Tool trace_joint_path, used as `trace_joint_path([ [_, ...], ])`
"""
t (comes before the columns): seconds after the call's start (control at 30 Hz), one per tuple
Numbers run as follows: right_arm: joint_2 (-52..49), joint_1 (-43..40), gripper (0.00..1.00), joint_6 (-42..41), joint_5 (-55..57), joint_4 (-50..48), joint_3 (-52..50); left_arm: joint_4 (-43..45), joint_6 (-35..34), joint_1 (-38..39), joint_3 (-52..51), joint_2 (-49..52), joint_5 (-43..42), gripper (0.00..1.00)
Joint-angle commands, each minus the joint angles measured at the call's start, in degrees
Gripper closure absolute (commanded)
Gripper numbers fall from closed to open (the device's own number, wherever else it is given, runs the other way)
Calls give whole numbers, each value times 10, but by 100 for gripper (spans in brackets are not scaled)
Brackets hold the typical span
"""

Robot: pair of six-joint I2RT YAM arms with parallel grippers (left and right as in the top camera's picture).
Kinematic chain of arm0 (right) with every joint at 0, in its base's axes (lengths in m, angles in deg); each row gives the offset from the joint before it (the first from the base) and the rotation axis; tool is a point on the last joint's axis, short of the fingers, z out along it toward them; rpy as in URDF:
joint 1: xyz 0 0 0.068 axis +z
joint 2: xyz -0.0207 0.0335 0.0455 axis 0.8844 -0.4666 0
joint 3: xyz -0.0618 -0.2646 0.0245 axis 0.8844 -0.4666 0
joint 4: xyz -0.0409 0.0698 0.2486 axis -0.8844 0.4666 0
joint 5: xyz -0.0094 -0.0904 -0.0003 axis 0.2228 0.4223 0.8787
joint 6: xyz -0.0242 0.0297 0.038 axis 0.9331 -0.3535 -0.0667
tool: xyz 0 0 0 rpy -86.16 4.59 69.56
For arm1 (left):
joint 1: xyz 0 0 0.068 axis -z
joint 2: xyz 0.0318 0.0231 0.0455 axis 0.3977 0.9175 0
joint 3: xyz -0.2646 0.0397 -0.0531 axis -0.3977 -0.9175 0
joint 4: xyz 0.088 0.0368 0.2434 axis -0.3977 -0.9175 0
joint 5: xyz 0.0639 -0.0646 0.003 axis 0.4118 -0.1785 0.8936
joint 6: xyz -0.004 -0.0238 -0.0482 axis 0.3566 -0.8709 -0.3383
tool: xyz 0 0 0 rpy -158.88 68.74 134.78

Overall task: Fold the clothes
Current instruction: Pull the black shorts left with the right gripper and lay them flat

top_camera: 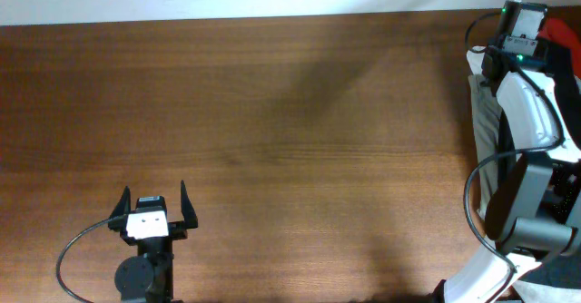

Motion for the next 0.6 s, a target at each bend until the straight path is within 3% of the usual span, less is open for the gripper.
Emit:
trace_joint_path([
  [0.0, 36, 29, 96, -26, -114, 1, 15, 0, 9, 2, -3, -3, -4, 1],
  [0.1, 48, 102, 96, -64, -223, -16, 15, 0, 9, 2, -3, -3, -4, 1],
  [0.2, 47, 230, 96, -128, -310, -54, 15, 0, 9, 2, -3, -3, -4, 1],
  [0.33, 26, 402, 96, -177, -316, -103, 15, 0, 9, 2, -3, -3, -4, 1],
  [0.43, -19, 524, 96, -266, -314, -133, 14, 0, 9, 2, -3, -3, -4, 1],
  [0.57, -38, 621, 96, -290, -308, -138, 14, 0, 9, 2, -3, -3, -4, 1],
])
